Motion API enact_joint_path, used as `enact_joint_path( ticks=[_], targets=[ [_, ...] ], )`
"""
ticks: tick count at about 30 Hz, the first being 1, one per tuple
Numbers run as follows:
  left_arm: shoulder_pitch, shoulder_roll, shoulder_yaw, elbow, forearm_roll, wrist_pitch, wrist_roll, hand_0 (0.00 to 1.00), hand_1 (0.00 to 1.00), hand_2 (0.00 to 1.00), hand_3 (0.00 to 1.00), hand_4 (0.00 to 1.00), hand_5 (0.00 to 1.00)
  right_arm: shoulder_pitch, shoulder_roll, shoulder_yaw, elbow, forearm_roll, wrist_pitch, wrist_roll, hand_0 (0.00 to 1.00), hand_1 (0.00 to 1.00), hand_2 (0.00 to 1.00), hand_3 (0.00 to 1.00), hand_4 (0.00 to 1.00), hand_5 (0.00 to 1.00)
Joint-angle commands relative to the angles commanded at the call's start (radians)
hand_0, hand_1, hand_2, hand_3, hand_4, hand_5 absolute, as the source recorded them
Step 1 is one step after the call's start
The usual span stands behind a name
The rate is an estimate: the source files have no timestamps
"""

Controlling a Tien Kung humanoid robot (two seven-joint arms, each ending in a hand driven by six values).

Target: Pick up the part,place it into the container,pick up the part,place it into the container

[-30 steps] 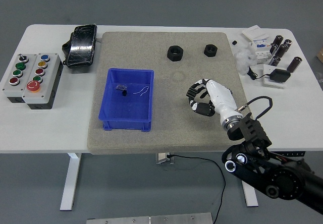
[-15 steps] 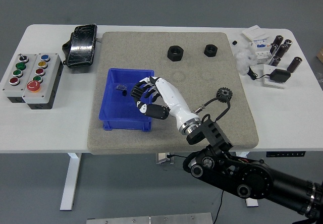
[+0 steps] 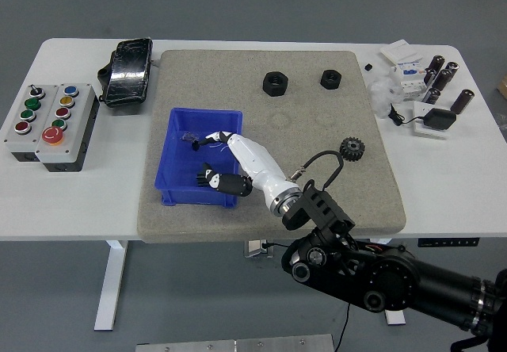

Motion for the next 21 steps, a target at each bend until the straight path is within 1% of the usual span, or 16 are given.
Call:
enact_joint_path(
  ticks=[4,5,8,10,11,14,16,17,21],
  targets=[
    [-0.001,0.0,0.001,0.0,-0.001,0.0,-0.001,0.662,0.627,0.586,0.621,0.685,0.502,-0.002,0.003,0.003,0.0,0.0,-0.01,0.009,0.835,0.857,0.804,0.731,0.567,0.165],
    [-0.001,0.0,0.001,0.0,0.0,0.0,-0.001,0.662,0.627,0.586,0.621,0.686,0.506,-0.005,0.004,0.012,-0.001,0.0,-0.019,0.014,0.813,0.831,0.783,0.718,0.575,0.162],
    [-0.001,0.0,0.0,0.0,0.001,-0.001,-0.001,0.662,0.627,0.586,0.621,0.686,0.506,-0.016,0.002,0.056,-0.003,-0.018,-0.043,0.016,0.813,0.831,0.783,0.718,0.575,0.162],
    [-0.001,-0.001,0.001,0.0,0.0,-0.001,-0.002,0.662,0.627,0.586,0.621,0.686,0.506,-0.028,-0.01,0.099,-0.012,-0.064,-0.051,-0.02,0.813,0.831,0.783,0.718,0.575,0.162],
    [0.0,-0.001,0.002,0.0,-0.001,0.0,-0.002,0.662,0.627,0.586,0.621,0.687,0.507,-0.034,-0.02,0.124,-0.021,-0.094,-0.044,-0.044,0.784,0.81,0.782,0.72,0.587,0.157],
    [0.001,-0.003,0.002,0.0,-0.002,0.0,-0.001,0.662,0.627,0.586,0.621,0.687,0.507,-0.051,-0.063,0.196,-0.057,-0.188,0.018,-0.127,0.784,0.81,0.782,0.72,0.587,0.157],
    [0.002,-0.003,0.003,0.0,-0.003,0.0,-0.001,0.662,0.627,0.586,0.621,0.687,0.507,-0.067,-0.089,0.243,-0.073,-0.252,0.073,-0.192,0.784,0.81,0.782,0.72,0.587,0.157],
    [0.003,-0.003,0.002,0.0,-0.004,0.001,-0.001,0.662,0.627,0.586,0.621,0.689,0.509,-0.077,-0.101,0.271,-0.079,-0.286,0.104,-0.226,0.81,0.83,0.831,0.832,0.812,0.393],
    [0.004,-0.005,0.001,0.0,-0.001,0.0,0.0,0.662,0.627,0.586,0.621,0.689,0.509,-0.104,-0.118,0.354,-0.089,-0.39,0.195,-0.332,0.81,0.83,0.831,0.832,0.812,0.393]
  ],
)
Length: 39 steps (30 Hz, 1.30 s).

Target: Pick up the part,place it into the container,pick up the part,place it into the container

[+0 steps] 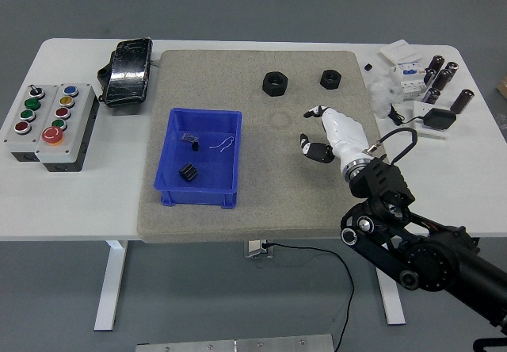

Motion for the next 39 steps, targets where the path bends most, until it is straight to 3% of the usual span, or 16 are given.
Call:
enact_joint_path(
  ticks=[1,2,4,13,14,25,26,31,32,37,38,39],
  targets=[
    [0.0,0.0,0.0,0.0,0.0,0.0,0.0,0.662,0.627,0.586,0.621,0.689,0.509,-0.004,0.0,0.014,-0.003,-0.021,0.017,-0.021,0.81,0.83,0.831,0.832,0.812,0.393],
    [-0.001,0.0,0.0,0.0,0.0,0.0,-0.001,0.662,0.627,0.586,0.621,0.689,0.509,-0.008,0.001,0.023,-0.008,-0.04,0.032,-0.035,0.802,0.828,0.827,0.841,0.864,0.462],
    [-0.003,0.0,0.002,0.0,0.0,-0.001,-0.003,0.662,0.627,0.586,0.621,0.689,0.509,-0.013,0.003,0.035,-0.023,-0.079,0.05,-0.035,0.802,0.828,0.827,0.841,0.864,0.462],
    [-0.004,0.0,0.003,0.0,0.003,-0.002,-0.003,0.662,0.627,0.587,0.622,0.689,0.51,-0.009,0.01,0.023,-0.114,-0.064,0.071,-0.035,0.79,0.818,0.814,0.833,0.893,0.507],
    [-0.003,0.0,0.002,0.0,0.005,-0.002,-0.002,0.662,0.628,0.585,0.621,0.684,0.51,-0.007,0.011,0.021,-0.126,-0.063,0.072,-0.035,0.776,0.805,0.803,0.819,0.943,0.659],
    [-0.006,0.0,0.003,0.0,0.007,-0.003,-0.004,0.662,0.628,0.585,0.62,0.68,0.51,0.012,0.017,0.006,-0.219,-0.057,0.067,-0.035,0.757,0.787,0.792,0.804,0.934,0.643],
    [-0.006,0.0,0.003,0.0,0.008,-0.003,-0.004,0.662,0.627,0.586,0.621,0.672,0.501,0.012,0.018,0.004,-0.222,-0.055,0.062,-0.035,0.668,0.72,0.709,0.709,0.657,0.388],
    [-0.005,0.0,0.004,0.0,0.007,-0.003,-0.005,0.662,0.627,0.586,0.621,0.672,0.501,0.011,0.022,-0.008,-0.233,-0.052,0.034,-0.035,0.668,0.72,0.709,0.709,0.657,0.388],
    [-0.005,0.0,0.005,0.0,0.007,-0.004,-0.006,0.662,0.628,0.586,0.621,0.667,0.498,0.01,0.022,-0.011,-0.235,-0.052,0.03,-0.035,0.573,0.636,0.614,0.669,0.393,0.137],
    [-0.006,0.0,0.008,0.0,0.003,-0.003,-0.008,0.662,0.628,0.586,0.621,0.667,0.498,0.01,0.022,-0.022,-0.242,-0.059,0.001,-0.035,0.573,0.636,0.614,0.669,0.393,0.137],
    [-0.006,0.0,0.008,0.0,0.003,-0.003,-0.008,0.662,0.629,0.585,0.62,0.659,0.492,0.01,0.022,-0.023,-0.243,-0.06,-0.004,-0.035,0.512,0.584,0.518,0.573,0.531,0.002],
    [-0.006,0.0,0.01,0.0,0.002,-0.003,-0.009,0.662,0.629,0.585,0.62,0.659,0.492,0.01,0.022,-0.025,-0.243,-0.062,-0.011,-0.035,0.512,0.584,0.518,0.573,0.531,0.002]
  ],
)
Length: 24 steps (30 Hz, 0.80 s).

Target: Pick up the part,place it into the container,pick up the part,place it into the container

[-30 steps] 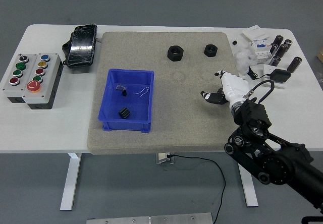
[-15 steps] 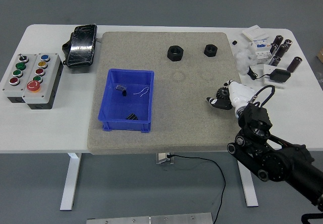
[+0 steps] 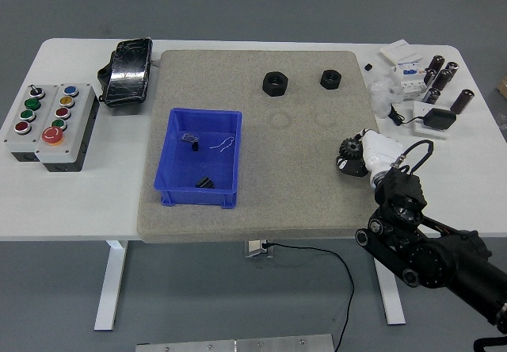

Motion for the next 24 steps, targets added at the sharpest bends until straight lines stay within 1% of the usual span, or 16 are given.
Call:
enact_joint_path(
  ticks=[4,5,10,14,19,22,23,24],
  targets=[
    [0.0,-0.001,0.005,0.0,-0.005,0.0,-0.002,0.662,0.629,0.585,0.62,0.659,0.492,0.0,-0.001,-0.006,0.003,-0.003,-0.028,0.008,0.512,0.584,0.518,0.573,0.531,0.002],
    [-0.001,-0.001,0.007,0.0,-0.006,0.0,-0.003,0.662,0.629,0.585,0.62,0.659,0.492,0.0,-0.002,-0.008,0.005,-0.002,-0.035,0.011,0.496,0.565,0.481,0.534,0.477,0.002],
    [-0.001,-0.001,0.009,0.0,-0.009,0.0,-0.003,0.662,0.629,0.585,0.62,0.659,0.492,-0.001,-0.007,-0.019,0.034,0.002,-0.066,0.025,0.496,0.565,0.481,0.534,0.477,0.002],
    [0.0,-0.002,0.008,0.0,-0.009,0.001,-0.003,0.662,0.629,0.585,0.62,0.658,0.493,0.003,-0.016,-0.044,0.1,0.019,-0.092,0.035,0.498,0.566,0.475,0.527,0.465,0.002],
    [-0.001,-0.002,0.006,0.0,-0.009,0.001,-0.001,0.662,0.628,0.586,0.619,0.656,0.493,0.019,-0.017,-0.112,0.205,0.081,-0.138,0.071,0.519,0.568,0.473,0.525,0.467,0.002],
    [-0.001,-0.002,0.004,0.0,-0.006,0.001,0.0,0.662,0.628,0.586,0.619,0.656,0.493,0.037,-0.001,-0.168,0.271,0.125,-0.171,0.11,0.519,0.568,0.473,0.525,0.467,0.002],
    [-0.001,-0.002,0.003,0.0,-0.006,0.001,0.0,0.662,0.627,0.586,0.621,0.658,0.495,0.043,0.006,-0.185,0.29,0.142,-0.181,0.125,0.569,0.578,0.489,0.534,0.482,0.002],
    [-0.001,-0.001,0.003,0.0,-0.005,0.001,0.001,0.662,0.627,0.586,0.621,0.658,0.495,0.049,0.016,-0.204,0.312,0.161,-0.193,0.143,0.569,0.578,0.489,0.534,0.482,0.002]
  ],
)
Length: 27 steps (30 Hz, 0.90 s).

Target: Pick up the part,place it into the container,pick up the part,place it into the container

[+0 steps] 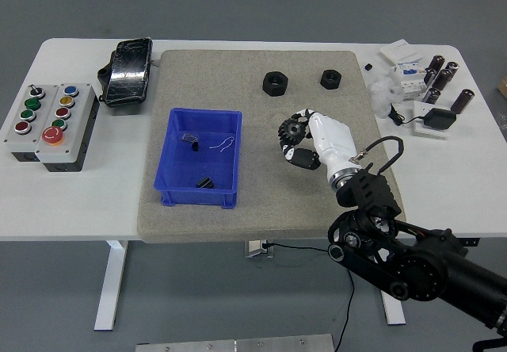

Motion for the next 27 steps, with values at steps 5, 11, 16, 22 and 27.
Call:
enact_joint_path(
  ticks=[5,11,16,22,27],
  targets=[
    [0.001,0.0,-0.001,0.0,0.002,0.0,0.002,0.662,0.627,0.586,0.621,0.664,0.5,0.031,0.044,-0.067,0.07,0.061,0.001,0.074,0.677,0.732,0.703,0.671,0.437,0.002],
    [0.001,0.001,-0.003,0.0,0.003,0.0,0.004,0.663,0.628,0.585,0.62,0.665,0.5,0.063,0.069,-0.109,0.071,0.065,0.051,0.08,0.748,0.805,0.776,0.703,0.372,0.175],
    [0.001,0.002,-0.006,0.0,0.006,0.0,0.006,0.663,0.628,0.585,0.62,0.665,0.5,0.073,0.078,-0.125,0.057,0.056,0.073,0.071,0.748,0.805,0.776,0.703,0.372,0.175],
    [0.0,0.002,-0.007,0.0,0.007,0.0,0.005,0.663,0.628,0.585,0.621,0.665,0.499,0.077,0.083,-0.131,0.046,0.041,0.082,0.061,0.775,0.835,0.799,0.715,0.419,0.2],
    [-0.001,0.002,-0.01,0.0,0.008,0.0,0.003,0.663,0.627,0.586,0.621,0.662,0.503,0.076,0.086,-0.131,0.044,0.04,0.084,0.059,0.786,0.844,0.81,0.735,0.495,0.199]
  ],
)
